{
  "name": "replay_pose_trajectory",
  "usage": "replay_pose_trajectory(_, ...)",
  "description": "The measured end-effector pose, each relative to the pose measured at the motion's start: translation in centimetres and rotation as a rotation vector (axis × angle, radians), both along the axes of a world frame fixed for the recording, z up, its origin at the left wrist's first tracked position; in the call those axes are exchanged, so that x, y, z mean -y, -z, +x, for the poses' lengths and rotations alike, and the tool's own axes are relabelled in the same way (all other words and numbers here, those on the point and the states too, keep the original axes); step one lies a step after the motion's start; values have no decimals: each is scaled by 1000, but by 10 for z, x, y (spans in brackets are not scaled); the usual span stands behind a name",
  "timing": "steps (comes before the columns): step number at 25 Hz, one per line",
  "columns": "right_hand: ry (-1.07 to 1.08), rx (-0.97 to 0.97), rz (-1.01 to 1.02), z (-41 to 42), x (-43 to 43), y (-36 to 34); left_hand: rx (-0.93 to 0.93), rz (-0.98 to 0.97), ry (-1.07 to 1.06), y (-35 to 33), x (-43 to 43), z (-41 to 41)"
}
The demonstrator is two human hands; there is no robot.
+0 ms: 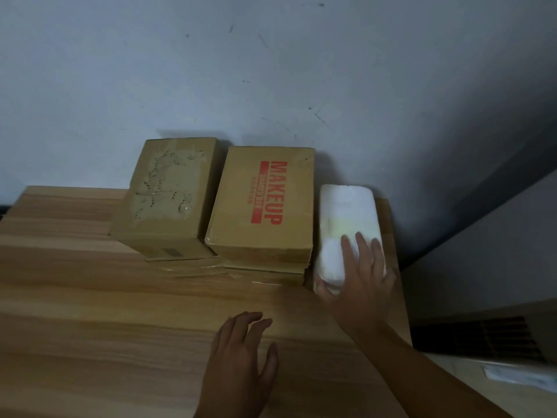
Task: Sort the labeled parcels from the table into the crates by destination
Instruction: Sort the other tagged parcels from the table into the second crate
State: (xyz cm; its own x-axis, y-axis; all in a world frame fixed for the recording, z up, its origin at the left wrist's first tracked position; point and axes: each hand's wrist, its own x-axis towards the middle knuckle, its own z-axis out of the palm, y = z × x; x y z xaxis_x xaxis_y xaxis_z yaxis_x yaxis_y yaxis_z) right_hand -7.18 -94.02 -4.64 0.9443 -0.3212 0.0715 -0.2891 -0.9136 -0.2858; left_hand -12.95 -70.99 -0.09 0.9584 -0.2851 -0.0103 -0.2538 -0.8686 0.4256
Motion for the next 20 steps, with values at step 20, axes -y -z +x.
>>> replay_pose_trajectory(20, 781, 373, 1945, -157, 92, -120, -677, -852, -200, -47, 129, -43)
